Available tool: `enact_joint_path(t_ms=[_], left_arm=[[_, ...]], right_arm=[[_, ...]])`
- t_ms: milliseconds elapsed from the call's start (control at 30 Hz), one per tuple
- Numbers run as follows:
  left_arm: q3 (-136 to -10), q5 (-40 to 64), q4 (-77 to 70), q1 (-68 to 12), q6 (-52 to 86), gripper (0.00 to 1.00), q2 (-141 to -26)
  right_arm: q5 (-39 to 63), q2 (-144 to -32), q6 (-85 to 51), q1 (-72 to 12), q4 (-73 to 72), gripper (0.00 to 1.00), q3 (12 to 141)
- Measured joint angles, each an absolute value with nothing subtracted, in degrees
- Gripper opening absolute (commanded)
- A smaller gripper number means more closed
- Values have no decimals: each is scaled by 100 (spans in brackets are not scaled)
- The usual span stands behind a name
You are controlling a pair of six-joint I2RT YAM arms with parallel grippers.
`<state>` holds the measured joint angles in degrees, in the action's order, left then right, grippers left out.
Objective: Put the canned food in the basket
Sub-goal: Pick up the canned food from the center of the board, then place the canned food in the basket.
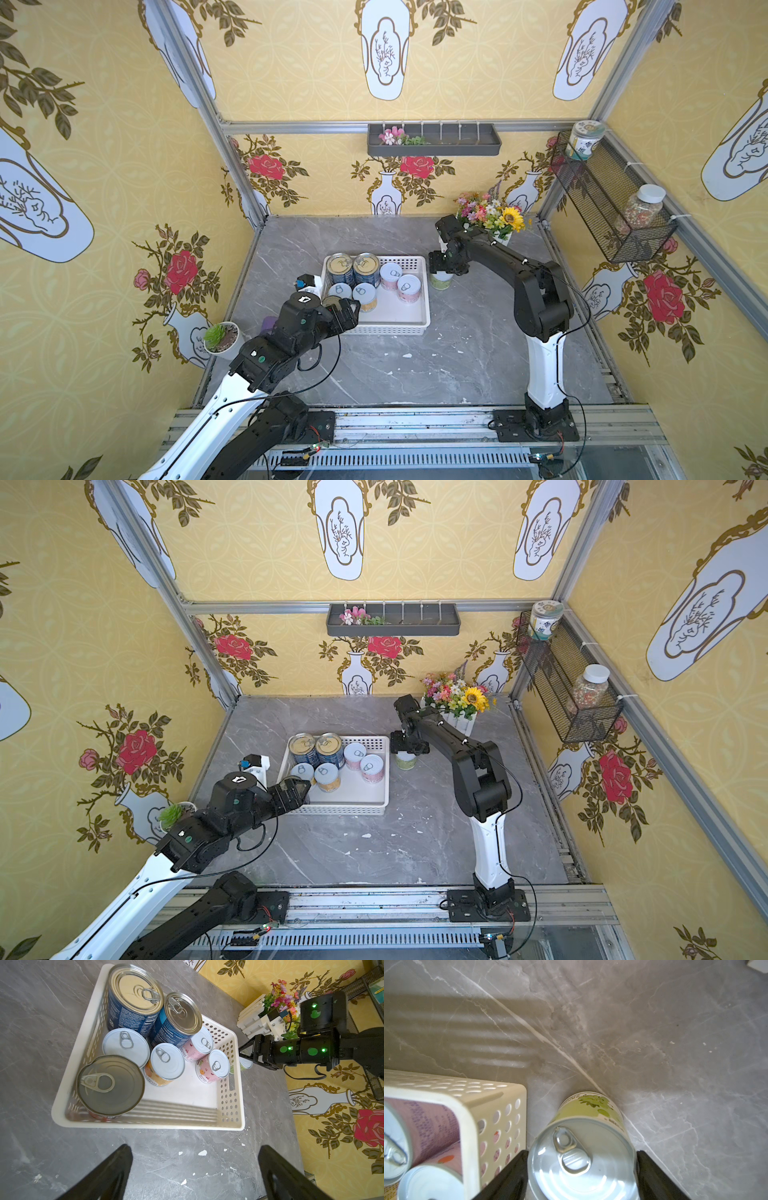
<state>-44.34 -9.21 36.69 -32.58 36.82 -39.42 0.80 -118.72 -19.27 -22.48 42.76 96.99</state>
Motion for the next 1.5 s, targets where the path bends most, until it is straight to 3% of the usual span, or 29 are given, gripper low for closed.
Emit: enact_joint_path(t_ms=[700,1033,1500], left_arm=[[-4434,-921,3669,-3258,3682,100,-3913],[-4434,-923,3669,-3258,3682,100,-3876],[-4434,-923,3669,-3258,3682,100,-3883]], right_arm=[[-388,-10167,-1968,-2882,4322,71,9041],[-458,-9397,-2117,-3573,4132,72,8667],[-222,-10018,-2213,-4617,3767,71,8823]])
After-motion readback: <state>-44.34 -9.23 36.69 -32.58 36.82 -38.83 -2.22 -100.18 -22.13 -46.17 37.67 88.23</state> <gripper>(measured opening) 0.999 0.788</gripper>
